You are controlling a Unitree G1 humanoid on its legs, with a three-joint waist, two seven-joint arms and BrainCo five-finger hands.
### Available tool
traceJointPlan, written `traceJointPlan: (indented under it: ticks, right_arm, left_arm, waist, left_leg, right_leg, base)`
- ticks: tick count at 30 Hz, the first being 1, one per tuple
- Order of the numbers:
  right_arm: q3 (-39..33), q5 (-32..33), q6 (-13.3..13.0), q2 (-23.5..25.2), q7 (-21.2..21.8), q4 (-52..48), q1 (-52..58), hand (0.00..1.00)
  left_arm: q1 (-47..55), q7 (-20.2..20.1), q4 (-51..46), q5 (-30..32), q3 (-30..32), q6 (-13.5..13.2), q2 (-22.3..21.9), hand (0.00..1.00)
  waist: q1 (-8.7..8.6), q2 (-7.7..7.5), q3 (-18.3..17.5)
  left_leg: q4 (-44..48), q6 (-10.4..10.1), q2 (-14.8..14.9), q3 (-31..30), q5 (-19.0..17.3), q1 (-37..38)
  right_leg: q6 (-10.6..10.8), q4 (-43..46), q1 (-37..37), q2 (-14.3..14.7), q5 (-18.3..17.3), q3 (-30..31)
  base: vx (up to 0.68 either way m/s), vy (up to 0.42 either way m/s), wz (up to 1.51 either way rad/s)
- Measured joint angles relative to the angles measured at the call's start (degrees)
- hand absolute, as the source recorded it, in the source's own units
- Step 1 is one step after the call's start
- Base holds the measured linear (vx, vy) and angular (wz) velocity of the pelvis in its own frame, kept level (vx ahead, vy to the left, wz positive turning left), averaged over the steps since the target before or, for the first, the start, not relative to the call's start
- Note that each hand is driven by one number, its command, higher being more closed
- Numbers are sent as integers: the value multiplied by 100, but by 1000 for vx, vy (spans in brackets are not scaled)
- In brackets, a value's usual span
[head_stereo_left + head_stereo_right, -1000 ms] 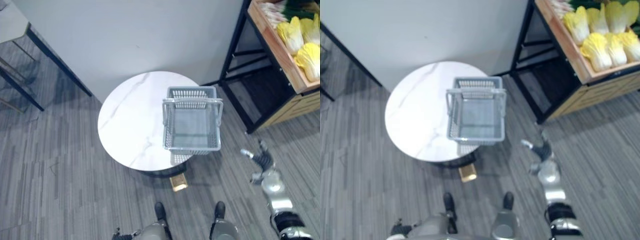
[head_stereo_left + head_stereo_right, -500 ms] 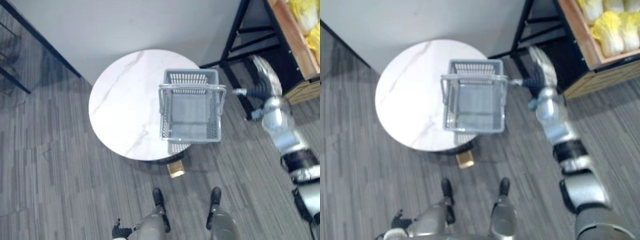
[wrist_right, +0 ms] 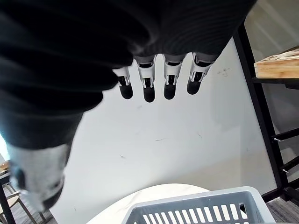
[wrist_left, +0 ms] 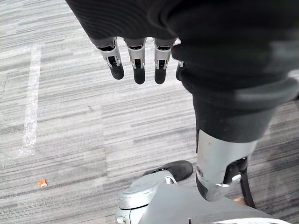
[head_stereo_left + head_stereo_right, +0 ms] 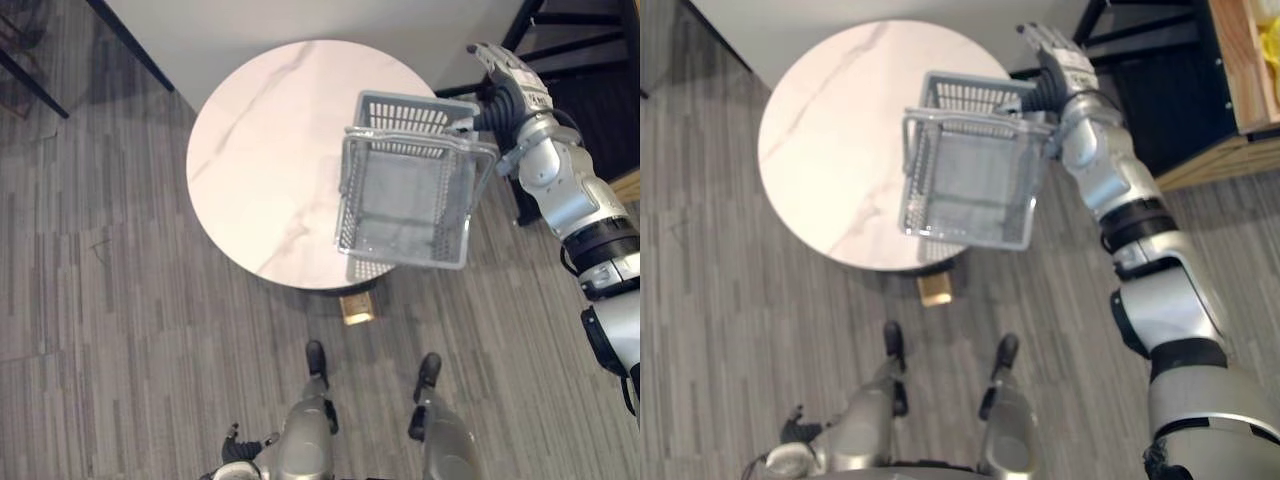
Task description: Pick vegetable in the basket
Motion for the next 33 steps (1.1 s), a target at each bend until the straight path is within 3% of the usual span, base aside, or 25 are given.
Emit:
traceJointPlan:
  ticks: [14,21,33]
  right_arm:
    - [62,-1,99,355,194,214,3,0]
    - [78,-1,100,794,198,223,8,0]
    - [109,1,156,946,190,651,-19,0]
  left_arm:
    - [-201,49,14,1,-52,9,16,0]
    - [-255,108,3,1,-52,5,24,0]
    - [-286,161,2,1,-54,2,49,0]
  waist:
    - [15,-79,50]
    - [17,-102,62]
    - [40,-149,126]
  left_leg:
    - [-9,-19,80,-38,82,-83]
    - [12,-17,78,-48,85,-102]
    - [4,-10,69,-233,148,-336]
  right_leg:
    - [-35,7,-66,78,26,-12]
    - [-36,1,-71,74,26,-29]
    - [-35,4,-169,58,26,-216]
  base:
    - [0,0,0]
    - [25,-4,1]
    - [17,-6,7]
